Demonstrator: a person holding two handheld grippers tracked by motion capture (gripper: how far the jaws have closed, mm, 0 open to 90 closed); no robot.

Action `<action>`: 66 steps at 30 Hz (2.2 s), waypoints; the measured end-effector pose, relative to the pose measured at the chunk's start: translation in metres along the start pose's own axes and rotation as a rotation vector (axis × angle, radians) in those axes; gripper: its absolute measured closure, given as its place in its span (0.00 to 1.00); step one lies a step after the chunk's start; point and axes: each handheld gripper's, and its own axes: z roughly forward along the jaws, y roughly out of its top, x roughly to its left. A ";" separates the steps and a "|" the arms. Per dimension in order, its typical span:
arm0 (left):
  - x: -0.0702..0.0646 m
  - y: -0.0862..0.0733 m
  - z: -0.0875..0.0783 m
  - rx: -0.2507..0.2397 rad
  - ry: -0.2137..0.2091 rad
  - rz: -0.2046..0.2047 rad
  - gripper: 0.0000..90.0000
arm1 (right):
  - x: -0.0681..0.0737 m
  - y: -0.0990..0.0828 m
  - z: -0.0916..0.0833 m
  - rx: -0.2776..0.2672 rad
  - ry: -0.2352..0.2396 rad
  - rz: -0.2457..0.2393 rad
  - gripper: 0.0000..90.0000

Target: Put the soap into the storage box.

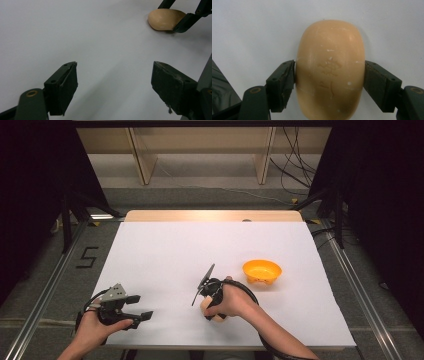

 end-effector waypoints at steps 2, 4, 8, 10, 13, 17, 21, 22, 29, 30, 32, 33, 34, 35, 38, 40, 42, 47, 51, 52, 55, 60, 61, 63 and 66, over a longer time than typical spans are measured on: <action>0.000 0.000 0.000 0.000 0.000 0.000 0.23 | -0.002 0.001 0.002 -0.005 -0.010 -0.033 0.33; 0.000 0.000 0.000 0.000 -0.001 0.000 0.23 | -0.002 0.001 0.002 0.003 -0.010 -0.034 0.34; 0.000 0.000 0.000 0.003 0.000 0.002 0.23 | -0.003 0.002 0.003 0.005 -0.032 -0.054 0.35; 0.000 0.000 0.000 0.002 0.000 0.002 0.23 | -0.004 0.003 0.004 0.004 -0.036 -0.080 0.35; 0.000 0.000 0.000 0.004 0.000 0.003 0.23 | -0.002 0.003 0.003 0.017 -0.048 -0.057 0.36; 0.000 0.000 0.000 0.003 0.000 0.002 0.23 | 0.001 0.004 0.003 0.026 -0.025 -0.031 0.37; 0.000 0.000 0.000 0.002 -0.001 -0.001 0.23 | -0.001 0.003 0.003 0.035 -0.035 -0.045 0.36; 0.000 0.000 0.000 0.001 0.006 0.000 0.23 | -0.001 0.003 0.003 0.035 -0.035 -0.045 0.36; 0.000 0.000 0.000 -0.007 -0.004 -0.005 0.23 | 0.002 0.004 0.001 0.054 -0.020 -0.006 0.36; 0.000 0.000 -0.001 0.003 0.004 0.001 0.23 | 0.003 0.004 0.001 0.059 -0.014 0.002 0.36; 0.000 0.000 -0.001 0.003 0.004 0.001 0.23 | 0.002 0.005 0.001 0.061 -0.014 -0.010 0.37; 0.000 0.000 -0.001 0.003 0.004 0.002 0.23 | 0.003 0.006 0.000 0.070 -0.006 0.003 0.37; 0.000 0.000 -0.001 0.003 0.004 0.001 0.23 | 0.000 0.004 0.002 0.054 -0.023 -0.038 0.37; 0.000 0.000 -0.001 0.003 0.005 0.000 0.23 | 0.000 0.004 0.002 0.055 -0.021 -0.038 0.37; 0.000 0.000 0.000 -0.006 -0.002 -0.008 0.23 | -0.001 0.004 0.002 0.055 -0.046 -0.050 0.37; 0.000 -0.001 0.000 -0.007 -0.001 -0.008 0.23 | -0.003 0.003 0.003 0.037 -0.046 -0.083 0.37; 0.000 -0.001 0.000 -0.007 -0.001 -0.008 0.23 | 0.001 0.001 0.002 0.030 -0.017 -0.043 0.37; 0.000 -0.001 0.000 -0.009 -0.001 -0.008 0.23 | -0.003 -0.002 0.001 0.020 -0.042 -0.078 0.37; 0.000 -0.001 0.000 -0.003 0.000 -0.019 0.23 | -0.002 -0.005 -0.001 -0.004 -0.036 -0.056 0.37; 0.000 -0.001 0.000 -0.007 -0.001 -0.023 0.23 | -0.002 -0.006 -0.001 -0.013 -0.027 -0.053 0.37; 0.000 -0.001 0.000 -0.010 0.002 -0.018 0.23 | 0.000 -0.008 -0.002 -0.035 -0.022 -0.035 0.37; 0.001 0.000 -0.001 0.012 0.018 0.012 0.23 | -0.001 -0.014 -0.002 -0.076 -0.028 -0.041 0.37; 0.001 0.000 -0.001 0.005 0.010 0.005 0.23 | -0.002 -0.014 -0.002 -0.084 -0.029 -0.047 0.37; 0.000 -0.001 0.000 -0.008 0.000 -0.008 0.23 | -0.001 -0.016 -0.004 -0.095 -0.035 -0.028 0.37; 0.001 -0.001 -0.001 -0.001 0.001 -0.001 0.23 | 0.000 -0.019 -0.006 -0.124 -0.028 -0.014 0.37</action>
